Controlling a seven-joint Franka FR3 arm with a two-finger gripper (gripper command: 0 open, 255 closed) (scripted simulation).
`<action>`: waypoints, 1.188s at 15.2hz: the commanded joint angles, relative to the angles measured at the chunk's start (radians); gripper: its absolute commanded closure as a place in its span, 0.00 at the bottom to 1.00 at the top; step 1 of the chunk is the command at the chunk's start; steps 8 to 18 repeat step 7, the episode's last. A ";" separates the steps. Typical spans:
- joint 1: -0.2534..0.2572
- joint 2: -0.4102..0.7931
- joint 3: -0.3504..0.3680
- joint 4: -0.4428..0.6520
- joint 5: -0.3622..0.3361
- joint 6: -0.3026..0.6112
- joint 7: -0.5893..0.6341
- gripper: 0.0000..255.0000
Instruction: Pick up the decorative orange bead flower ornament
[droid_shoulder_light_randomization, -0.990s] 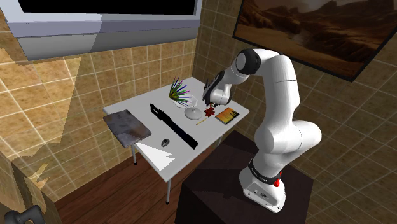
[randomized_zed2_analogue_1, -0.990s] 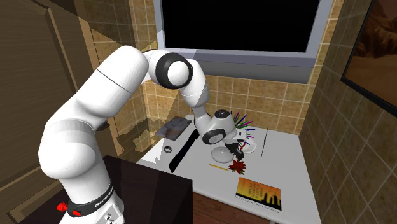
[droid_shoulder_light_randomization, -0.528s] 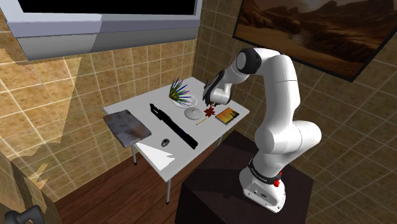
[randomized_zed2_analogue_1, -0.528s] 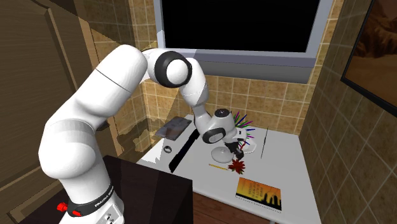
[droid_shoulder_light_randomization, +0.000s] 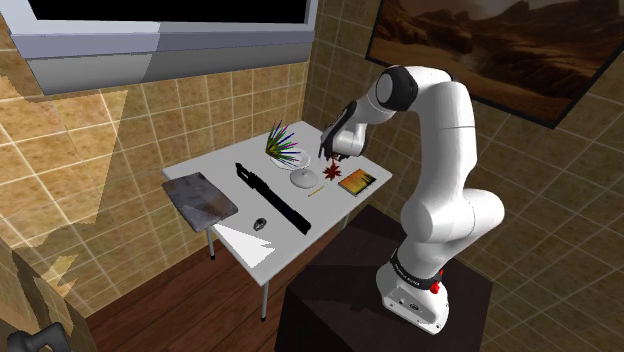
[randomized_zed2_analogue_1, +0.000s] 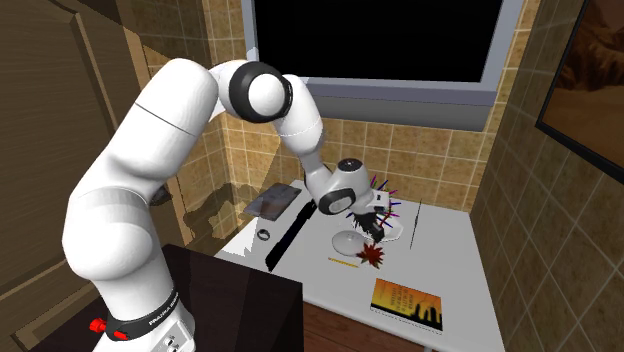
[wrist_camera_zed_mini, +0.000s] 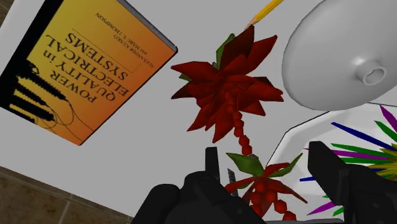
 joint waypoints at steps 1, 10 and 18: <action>0.009 -0.025 -0.011 -0.008 -0.001 -0.018 0.004 1.00; 0.030 -0.078 -0.037 -0.027 -0.006 -0.054 0.014 1.00; 0.030 -0.078 -0.037 -0.027 -0.006 -0.054 0.014 1.00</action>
